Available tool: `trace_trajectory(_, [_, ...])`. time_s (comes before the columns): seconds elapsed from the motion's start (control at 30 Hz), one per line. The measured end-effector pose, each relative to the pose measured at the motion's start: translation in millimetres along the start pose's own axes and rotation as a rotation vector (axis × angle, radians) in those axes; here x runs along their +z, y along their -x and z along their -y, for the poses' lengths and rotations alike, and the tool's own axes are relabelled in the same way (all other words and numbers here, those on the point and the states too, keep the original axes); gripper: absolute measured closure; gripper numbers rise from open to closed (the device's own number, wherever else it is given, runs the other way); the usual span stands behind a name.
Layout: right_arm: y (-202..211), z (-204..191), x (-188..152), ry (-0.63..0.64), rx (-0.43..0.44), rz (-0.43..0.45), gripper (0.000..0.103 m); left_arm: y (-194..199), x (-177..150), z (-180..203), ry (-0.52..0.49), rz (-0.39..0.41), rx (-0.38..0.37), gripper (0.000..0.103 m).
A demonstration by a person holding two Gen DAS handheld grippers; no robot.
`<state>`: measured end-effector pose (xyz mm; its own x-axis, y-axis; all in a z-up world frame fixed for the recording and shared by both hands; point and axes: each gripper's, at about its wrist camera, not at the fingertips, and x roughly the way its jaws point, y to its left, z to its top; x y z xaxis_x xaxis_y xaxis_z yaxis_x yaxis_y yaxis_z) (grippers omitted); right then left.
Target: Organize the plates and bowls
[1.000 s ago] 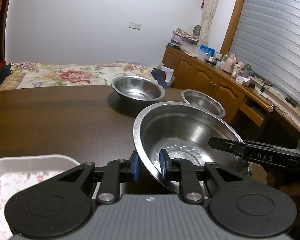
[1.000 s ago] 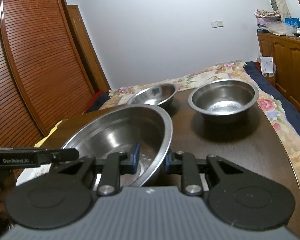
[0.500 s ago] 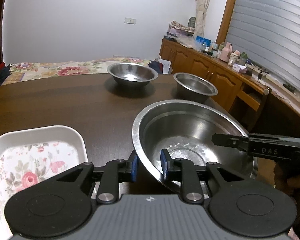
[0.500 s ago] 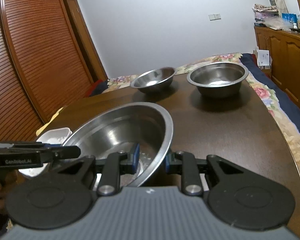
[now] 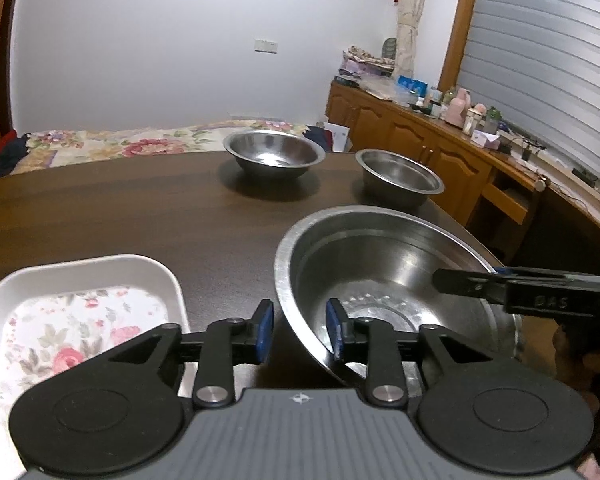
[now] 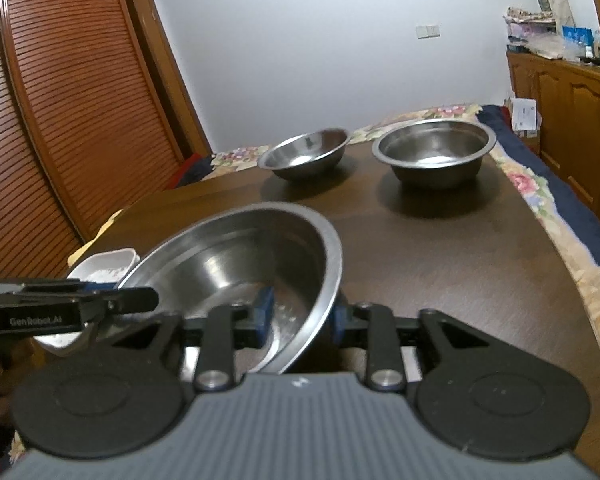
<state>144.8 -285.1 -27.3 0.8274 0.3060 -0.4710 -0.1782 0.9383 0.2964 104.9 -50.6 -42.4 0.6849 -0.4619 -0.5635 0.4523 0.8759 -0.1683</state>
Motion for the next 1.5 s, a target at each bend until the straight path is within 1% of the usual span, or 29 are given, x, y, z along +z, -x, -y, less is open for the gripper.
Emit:
trace_trajectory(0.03, [1,2,1,-0.004,-0.008,0.007,0.049,2,1,-1,0.004,0.007,0.000,0.061])
trace_trajectory(0.07, [3,3,3,-0.005,-0.015,0.015,0.046,5,2,-3,0.008,0.016,-0.002,0.055])
trace_trajectory(0.17, [10,8,8,-0.006,-0.034,0.040,0.047,11,8,-7,0.010,0.043,0.007,0.048])
trace_trajectory(0.33, [21,13,21,0.016,-0.072,0.078,0.045,17,19,-12,0.009,0.081,0.021,0.041])
trace_trajectory(0.47, [27,14,34,0.039,-0.085,0.108,0.045,19,33,-15,-0.015,0.105,0.035,0.036])
trace_trajectory(0.77, [35,10,65,0.123,-0.091,0.163,0.045,19,61,-17,-0.066,0.150,0.060,0.032])
trace_trajectory(1.1, [30,1,81,0.159,-0.080,0.175,0.045,11,84,-17,-0.098,0.152,0.056,0.031])
trace_trajectory(1.3, [16,4,101,0.200,-0.082,0.175,0.045,-8,100,-19,-0.128,0.146,0.080,0.031])
trace_trajectory(1.5, [-9,6,118,0.257,-0.100,0.141,0.045,-27,115,-24,-0.143,0.139,0.092,0.031])
